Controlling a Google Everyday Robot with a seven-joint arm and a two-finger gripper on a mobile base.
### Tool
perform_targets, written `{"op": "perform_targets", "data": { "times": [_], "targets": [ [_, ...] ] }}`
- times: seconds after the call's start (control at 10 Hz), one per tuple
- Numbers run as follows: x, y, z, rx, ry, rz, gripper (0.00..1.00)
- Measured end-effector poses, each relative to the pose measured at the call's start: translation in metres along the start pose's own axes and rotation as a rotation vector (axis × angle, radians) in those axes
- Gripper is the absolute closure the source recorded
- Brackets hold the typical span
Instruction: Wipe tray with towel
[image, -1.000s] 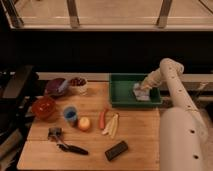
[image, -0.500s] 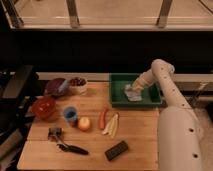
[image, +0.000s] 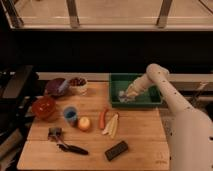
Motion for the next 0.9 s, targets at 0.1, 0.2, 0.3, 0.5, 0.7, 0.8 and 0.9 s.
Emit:
{"op": "perform_targets", "data": {
  "times": [0.1,0.2,0.3,0.5,0.7,0.8,0.9],
  "targets": [
    [0.006,0.0,-0.004,0.005,0.012,0.013,1.0],
    [0.016,-0.002,-0.011,0.014,0.029,0.026,1.0],
    [0.031,-0.005,-0.021,0.029,0.049,0.044,1.0],
    [0.066,-0.017,-0.043,0.061,0.095,0.079,1.0],
    [0.083,-0.037,-0.052,0.085,0.123,0.081,1.0],
    [0.085,-0.043,-0.053,0.092,0.126,0.077,1.0],
    [0.082,-0.049,-0.052,0.094,0.123,0.065,1.0]
  ]
}}
